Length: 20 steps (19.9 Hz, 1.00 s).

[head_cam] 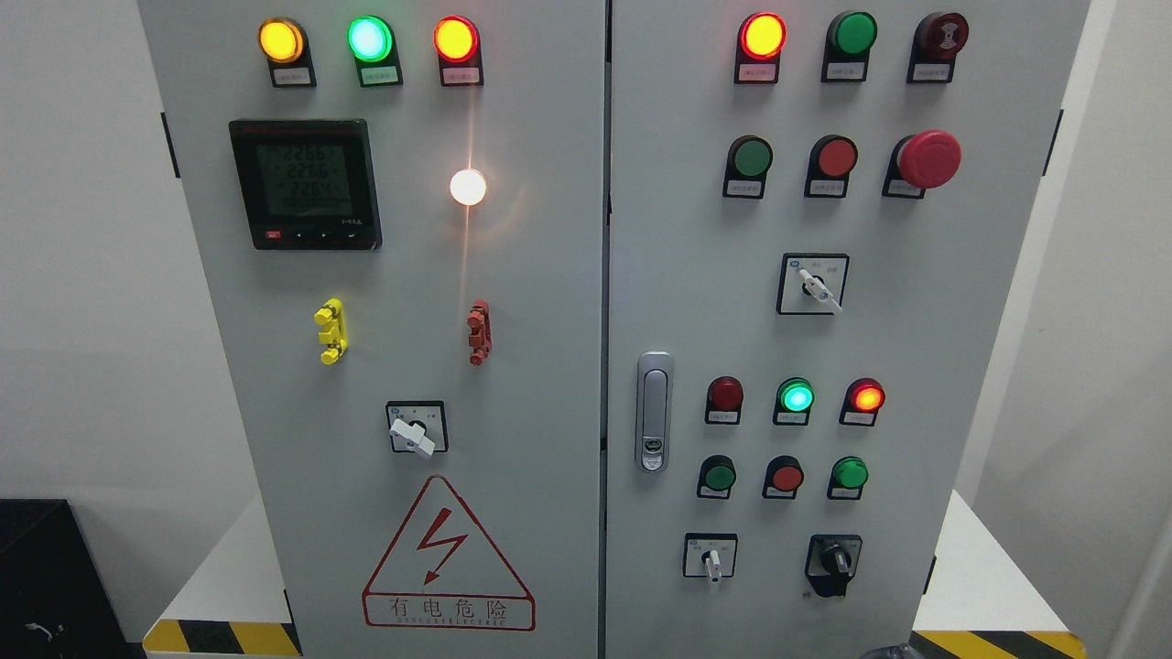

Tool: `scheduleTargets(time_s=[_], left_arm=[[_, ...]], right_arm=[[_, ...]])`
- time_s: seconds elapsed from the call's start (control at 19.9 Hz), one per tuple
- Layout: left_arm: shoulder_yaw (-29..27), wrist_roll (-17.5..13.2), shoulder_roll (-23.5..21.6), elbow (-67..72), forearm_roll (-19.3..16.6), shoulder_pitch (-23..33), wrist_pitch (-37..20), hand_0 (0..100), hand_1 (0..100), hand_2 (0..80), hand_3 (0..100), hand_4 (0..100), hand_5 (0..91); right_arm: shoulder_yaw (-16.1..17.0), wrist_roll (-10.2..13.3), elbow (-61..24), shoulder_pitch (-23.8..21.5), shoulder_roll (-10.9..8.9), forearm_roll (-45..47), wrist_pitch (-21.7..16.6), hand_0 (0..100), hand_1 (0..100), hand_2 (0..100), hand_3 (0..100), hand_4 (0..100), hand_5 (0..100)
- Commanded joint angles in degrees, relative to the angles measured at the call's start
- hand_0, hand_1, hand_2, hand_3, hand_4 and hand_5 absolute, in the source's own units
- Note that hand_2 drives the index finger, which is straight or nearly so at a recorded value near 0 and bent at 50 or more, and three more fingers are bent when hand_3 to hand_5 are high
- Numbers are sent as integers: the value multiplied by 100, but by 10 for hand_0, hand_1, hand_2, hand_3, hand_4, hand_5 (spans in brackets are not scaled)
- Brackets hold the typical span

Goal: Flip black knob to close circuit

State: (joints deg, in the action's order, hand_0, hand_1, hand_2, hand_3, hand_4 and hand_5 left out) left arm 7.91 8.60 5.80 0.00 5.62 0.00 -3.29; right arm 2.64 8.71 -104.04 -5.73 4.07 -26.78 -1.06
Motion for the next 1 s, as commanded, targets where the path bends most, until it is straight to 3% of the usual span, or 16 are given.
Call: scheduleTargets(time_s=[0.0, 0.05, 0.35, 0.95], left_arm=[[0, 1, 0, -167, 0, 132, 4, 120, 556, 0, 0, 0, 0], [0, 1, 0, -167, 0, 132, 4, 120, 556, 0, 0, 0, 0], [0, 1, 0, -167, 0, 132, 4, 120, 556, 0, 0, 0, 0], [0, 1, 0, -167, 0, 132, 4, 120, 556, 0, 0, 0, 0]], right_arm=[[-159, -98, -627, -446, 120, 1569, -218, 0, 41, 280, 434, 391, 357], [-159, -106, -618, -490, 120, 1753, -332, 0, 36, 238, 386, 343, 277], [-141, -467, -644, -727, 199, 2326, -649, 0, 39, 116, 268, 217, 91], [-141, -476, -671, -806, 243, 2564, -755, 0, 33, 70, 212, 168, 21]])
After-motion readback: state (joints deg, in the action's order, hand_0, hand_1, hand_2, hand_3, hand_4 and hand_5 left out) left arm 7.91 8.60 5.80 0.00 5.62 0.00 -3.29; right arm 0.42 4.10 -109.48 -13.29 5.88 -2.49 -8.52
